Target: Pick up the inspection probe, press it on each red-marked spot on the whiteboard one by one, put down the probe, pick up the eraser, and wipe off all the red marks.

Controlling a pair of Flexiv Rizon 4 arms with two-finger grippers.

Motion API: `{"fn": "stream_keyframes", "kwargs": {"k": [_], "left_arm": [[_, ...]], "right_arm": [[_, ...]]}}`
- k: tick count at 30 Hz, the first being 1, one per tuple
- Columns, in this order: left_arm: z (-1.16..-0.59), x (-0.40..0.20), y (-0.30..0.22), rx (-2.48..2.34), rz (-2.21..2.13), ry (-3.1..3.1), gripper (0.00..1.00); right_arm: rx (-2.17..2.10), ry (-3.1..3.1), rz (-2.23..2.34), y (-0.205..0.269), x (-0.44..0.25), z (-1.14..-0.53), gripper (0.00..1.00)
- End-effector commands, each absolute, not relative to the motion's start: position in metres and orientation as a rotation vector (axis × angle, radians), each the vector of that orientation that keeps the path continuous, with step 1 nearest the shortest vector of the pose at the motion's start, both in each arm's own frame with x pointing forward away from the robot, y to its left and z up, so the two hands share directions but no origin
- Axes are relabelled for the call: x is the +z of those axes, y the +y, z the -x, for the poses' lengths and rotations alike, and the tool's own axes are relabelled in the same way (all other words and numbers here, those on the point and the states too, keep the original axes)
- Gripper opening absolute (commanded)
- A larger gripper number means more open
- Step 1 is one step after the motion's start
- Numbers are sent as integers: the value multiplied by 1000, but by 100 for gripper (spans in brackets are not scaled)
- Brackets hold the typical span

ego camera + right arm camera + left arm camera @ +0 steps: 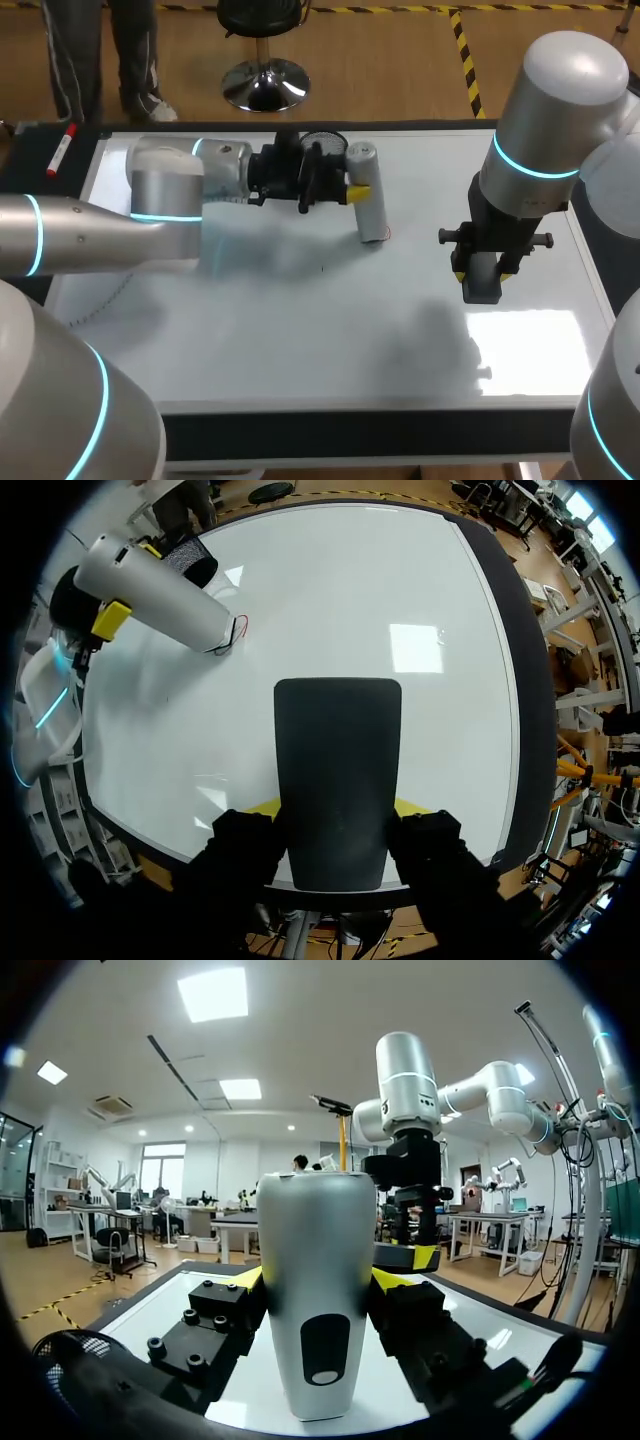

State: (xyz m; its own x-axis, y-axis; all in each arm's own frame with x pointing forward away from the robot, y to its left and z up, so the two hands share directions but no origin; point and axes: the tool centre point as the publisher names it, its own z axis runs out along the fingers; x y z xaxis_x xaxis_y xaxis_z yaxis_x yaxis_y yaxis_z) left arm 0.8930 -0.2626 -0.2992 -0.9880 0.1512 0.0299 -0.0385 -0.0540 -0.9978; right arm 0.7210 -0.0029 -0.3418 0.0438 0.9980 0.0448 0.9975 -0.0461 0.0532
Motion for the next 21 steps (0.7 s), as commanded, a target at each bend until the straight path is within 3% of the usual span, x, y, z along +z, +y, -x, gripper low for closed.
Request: {"fn": "stream_keyframes", "kwargs": {"k": [1,21], "left_arm": [[-900,-300,-269,2175,139,-2063,0],[-901,-322,-283,2070,94,-2160,0]], "right_arm": [[111,2167,-2264,-4,-342,-721,0],[111,2167,-2264,-4,-342,-721,0]]}}
